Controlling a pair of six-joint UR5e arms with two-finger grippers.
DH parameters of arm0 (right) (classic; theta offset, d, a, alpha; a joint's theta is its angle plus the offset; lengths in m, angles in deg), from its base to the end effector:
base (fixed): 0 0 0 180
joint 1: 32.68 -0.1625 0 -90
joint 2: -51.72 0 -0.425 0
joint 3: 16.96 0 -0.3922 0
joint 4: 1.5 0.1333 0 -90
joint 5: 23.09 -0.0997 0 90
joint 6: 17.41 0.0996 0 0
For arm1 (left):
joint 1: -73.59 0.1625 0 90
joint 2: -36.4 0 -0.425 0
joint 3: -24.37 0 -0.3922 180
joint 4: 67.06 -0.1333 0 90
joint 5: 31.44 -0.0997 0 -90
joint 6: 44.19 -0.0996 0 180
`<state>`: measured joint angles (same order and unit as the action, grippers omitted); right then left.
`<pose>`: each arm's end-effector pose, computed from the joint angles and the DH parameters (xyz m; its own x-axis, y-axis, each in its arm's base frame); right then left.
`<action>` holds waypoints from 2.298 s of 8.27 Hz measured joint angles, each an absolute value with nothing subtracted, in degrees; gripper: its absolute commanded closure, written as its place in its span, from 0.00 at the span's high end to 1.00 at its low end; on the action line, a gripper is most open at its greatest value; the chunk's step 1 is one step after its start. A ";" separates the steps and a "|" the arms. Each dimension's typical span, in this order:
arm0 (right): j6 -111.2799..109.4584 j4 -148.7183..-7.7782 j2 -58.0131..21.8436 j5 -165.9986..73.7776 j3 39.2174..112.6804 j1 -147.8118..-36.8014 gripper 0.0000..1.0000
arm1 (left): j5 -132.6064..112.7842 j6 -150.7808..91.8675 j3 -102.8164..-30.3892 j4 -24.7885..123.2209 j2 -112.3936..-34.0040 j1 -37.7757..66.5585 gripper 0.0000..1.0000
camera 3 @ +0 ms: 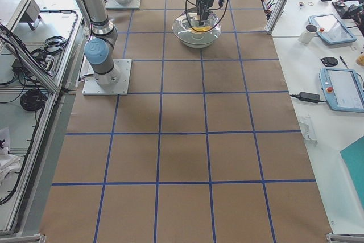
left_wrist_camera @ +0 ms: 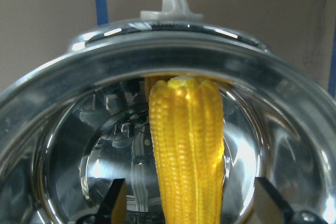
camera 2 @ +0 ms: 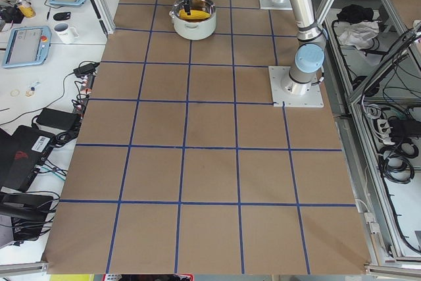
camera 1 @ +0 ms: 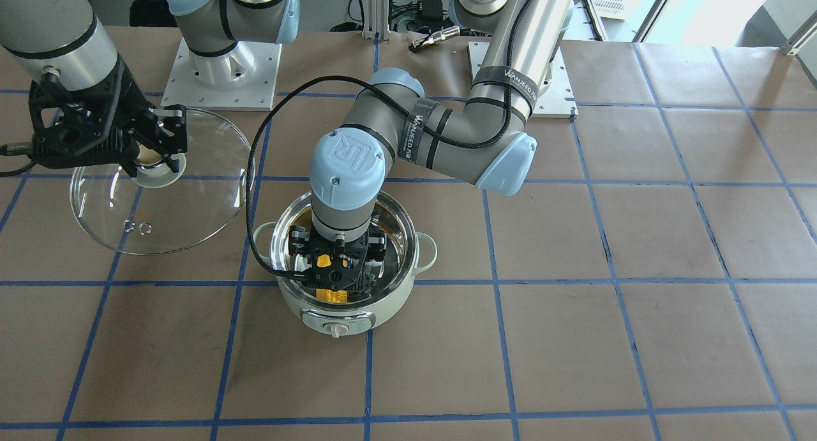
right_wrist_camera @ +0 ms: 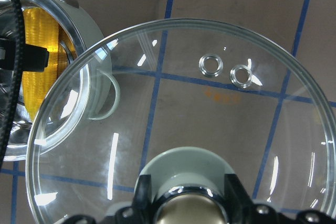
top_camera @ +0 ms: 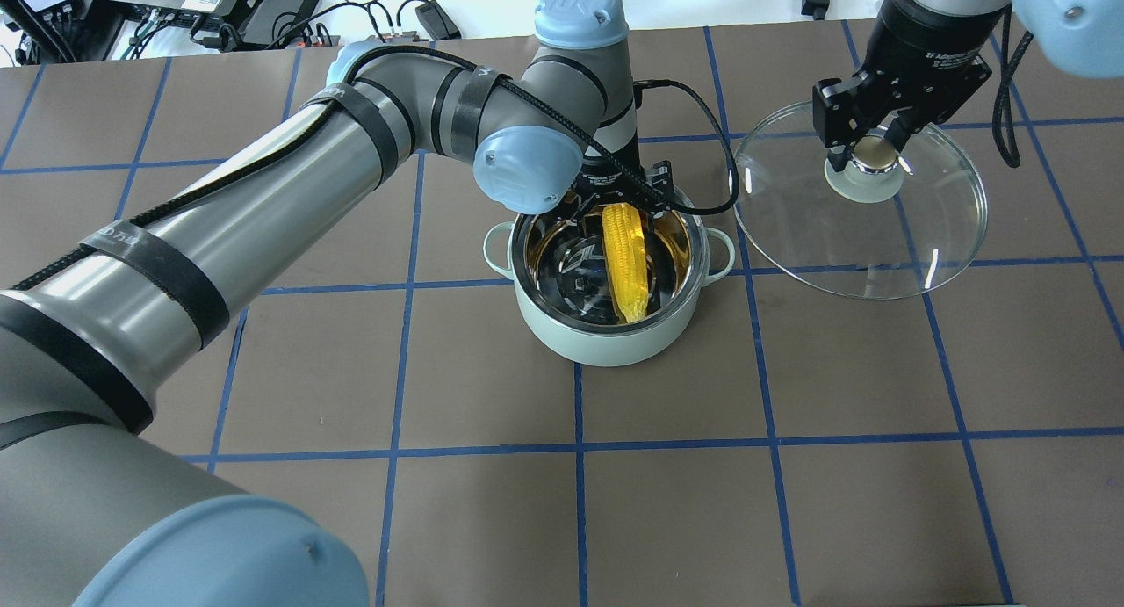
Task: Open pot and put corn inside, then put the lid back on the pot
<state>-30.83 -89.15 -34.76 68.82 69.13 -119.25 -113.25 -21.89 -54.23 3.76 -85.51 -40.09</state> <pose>0.0990 -0.5214 0.4865 -0.9844 -0.1745 0.0245 -0.1734 0.9840 0.0410 -0.4119 -0.5721 0.2850 -0.9923 0.0176 0.1230 0.0270 0.9968 0.0755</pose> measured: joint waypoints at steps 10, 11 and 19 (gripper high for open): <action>-22.78 -89.35 -34.42 67.65 69.33 -121.02 0.04 | -119.44 -30.46 -54.93 18.22 -66.12 -28.84 1.00; -18.42 -90.87 -33.72 67.26 69.31 -123.89 0.04 | -120.15 -32.32 -55.02 20.84 -62.31 -26.56 1.00; 3.84 -105.78 -21.89 67.75 69.30 -141.86 0.06 | -120.51 -43.66 -57.61 24.12 -54.73 -15.50 1.00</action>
<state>3.84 -105.78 -21.89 67.75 69.30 -141.86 -120.51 -43.66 -57.61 24.12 -54.73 -15.50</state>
